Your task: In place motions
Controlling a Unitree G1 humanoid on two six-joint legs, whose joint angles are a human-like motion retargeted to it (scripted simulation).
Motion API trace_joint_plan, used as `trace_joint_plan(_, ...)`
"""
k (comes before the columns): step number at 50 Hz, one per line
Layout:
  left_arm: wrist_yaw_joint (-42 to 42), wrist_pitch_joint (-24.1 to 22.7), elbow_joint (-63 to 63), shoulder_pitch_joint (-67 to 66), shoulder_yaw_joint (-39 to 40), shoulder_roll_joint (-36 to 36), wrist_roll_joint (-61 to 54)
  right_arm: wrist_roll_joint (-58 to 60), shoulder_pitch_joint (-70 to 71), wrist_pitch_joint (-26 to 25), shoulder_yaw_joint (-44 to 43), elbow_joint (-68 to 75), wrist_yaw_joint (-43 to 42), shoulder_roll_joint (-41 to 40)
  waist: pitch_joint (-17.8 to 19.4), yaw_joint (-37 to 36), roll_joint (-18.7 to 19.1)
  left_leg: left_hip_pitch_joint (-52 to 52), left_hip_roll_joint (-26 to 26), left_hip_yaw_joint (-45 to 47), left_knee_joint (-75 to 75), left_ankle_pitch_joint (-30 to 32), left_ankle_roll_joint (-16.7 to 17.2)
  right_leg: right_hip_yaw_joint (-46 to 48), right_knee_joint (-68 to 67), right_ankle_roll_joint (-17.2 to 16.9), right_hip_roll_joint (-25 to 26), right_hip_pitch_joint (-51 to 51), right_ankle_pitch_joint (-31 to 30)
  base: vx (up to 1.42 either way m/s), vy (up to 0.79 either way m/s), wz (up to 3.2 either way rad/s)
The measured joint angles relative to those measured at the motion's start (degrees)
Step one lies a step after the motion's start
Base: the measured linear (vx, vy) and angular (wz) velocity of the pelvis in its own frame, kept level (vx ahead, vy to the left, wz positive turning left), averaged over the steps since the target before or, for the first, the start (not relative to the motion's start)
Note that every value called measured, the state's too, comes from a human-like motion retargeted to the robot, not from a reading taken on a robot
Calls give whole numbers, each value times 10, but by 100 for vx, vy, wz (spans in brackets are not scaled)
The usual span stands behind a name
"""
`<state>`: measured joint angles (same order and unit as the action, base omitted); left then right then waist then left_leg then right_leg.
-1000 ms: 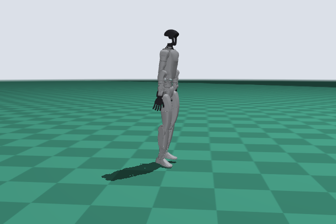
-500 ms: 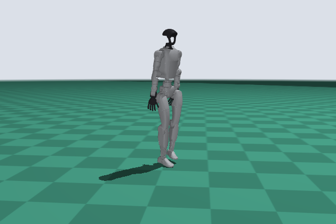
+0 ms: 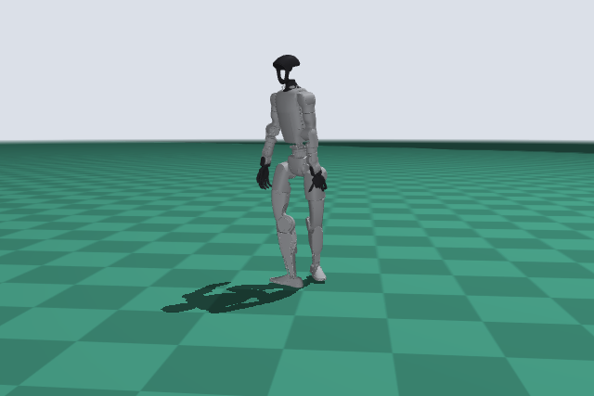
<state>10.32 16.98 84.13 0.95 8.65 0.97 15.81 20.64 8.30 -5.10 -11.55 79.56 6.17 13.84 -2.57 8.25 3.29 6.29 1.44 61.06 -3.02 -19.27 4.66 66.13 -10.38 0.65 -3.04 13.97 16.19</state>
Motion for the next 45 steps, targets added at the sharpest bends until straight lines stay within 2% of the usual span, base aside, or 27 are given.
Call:
trace_joint_plan(3, 0, 1, -8, -9, 6, -9, 2, -4, -1, -8, 3, 15, -7, -8, -12, -17, 2, 20, 16, 13, -12, 19, 6, -103, -14, 18, 17, 23, -3, 73, 9, -302)
trace_joint_plan(5, 8, -4, -13, -21, 8, -14, -2, -2, -11, -13, 1, 27, -2, -16, -26, -12, -1, 33, 24, 9, -37, 50, -10, -151, -8, 34, 23, 26, -5, 76, 6, -196)
trace_joint_plan(7, 17, -7, -11, -26, 6, -16, -3, -1, -24, -17, -7, 41, 5, -27, -33, 3, -19, 29, 20, -43, -109, 113, -58, -174, -6, 33, -2, 14, -11, 71, 3, -131)
trace_joint_plan(10, 20, 0, -9, -23, 5, -11, 3, -15, -40, -16, -12, 67, 7, -42, -29, -16, -68, -15, 1, -144, -277, 199, -142, -252, -22, 24, -44, 3, -11, 64, 2, -195)
trace_joint_plan(14, 19, -10, -23, -31, 0, -6, 2, -4, -52, -24, 0, 97, 15, -50, -21, -61, -102, -96, 24, -278, -388, 213, -127, -323, -4, 41, -47, -16, -32, 52, 8, -231)
trace_joint_plan(17, 13, -13, -23, -18, 8, -7, -12, 28, -45, -26, 12, 92, 20, -53, 1, -71, -109, -132, 11, -311, -398, 200, -153, -365, 8, 44, -46, -27, -50, 21, 14, -188)
trace_joint_plan(20, 21, -15, -21, -13, 12, -8, -16, 63, -47, -17, 30, 75, 21, -50, 2, -64, -105, -160, -2, -330, -349, 170, -170, -397, 22, 46, -42, -32, -65, 26, 20, -149)
trace_joint_plan(23, 19, -15, -18, -13, 6, -11, -14, 102, -52, -12, 35, 60, 17, -45, 2, -64, -83, -192, 22, -420, -253, 149, -141, -425, 40, 47, -19, -38, -80, 23, 23, -142)
trace_joint_plan(26, 13, -18, -12, -11, 0, -11, -11, 111, -52, -14, 37, 58, 9, -40, 7, -72, -52, -201, 34, -540, -136, 155, -93, -460, 57, 49, 21, -50, -92, 19, 22, -153)
trace_joint_plan(28, 8, -21, -11, -15, 2, -11, -8, 100, -51, -16, 42, 66, 10, -37, 14, -81, -33, -190, 22, -595, -55, 209, -54, -494, 67, 50, 50, -65, -101, 24, 20, -177)
trace_joint_plan(30, 5, -27, -11, -25, 9, -13, -5, 90, -51, -20, 47, 74, 17, -33, 13, -73, -30, -167, 25, -578, -31, 187, -58, -519, 77, 42, 49, -77, -115, 28, 21, -145)
trace_joint_plan(32, 9, -29, -6, -29, 27, -15, 0, 87, -43, -28, 50, 77, 27, -35, 6, -58, -16, -157, -10, -521, -49, 162, -48, -521, 91, 34, 57, -80, -130, 20, 24, -138)
trace_joint_plan(34, 7, -25, 5, -27, 45, -14, 1, 75, -40, -29, 52, 73, 24, -44, -4, -42, -13, -158, -4, -523, -45, 158, -58, -522, 93, 29, 56, -73, -137, 5, 14, -119)
trace_joint_plan(38, 7, -18, 13, -28, 51, 1, 0, 36, -40, -10, 62, 78, 16, -55, 3, -40, -21, -131, -9, -479, -33, 150, -56, -566, 76, 28, 54, -67, -143, 8, 13, -106)
trace_joint_plan(45, 14, -1, 3, -18, 54, 9, -3, 71, -57, 10, 68, 77, -9, -58, -7, -37, -16, -118, -5, -459, -17, 137, -54, -592, 61, 24, 58, -58, -141, 3, 8, -35)
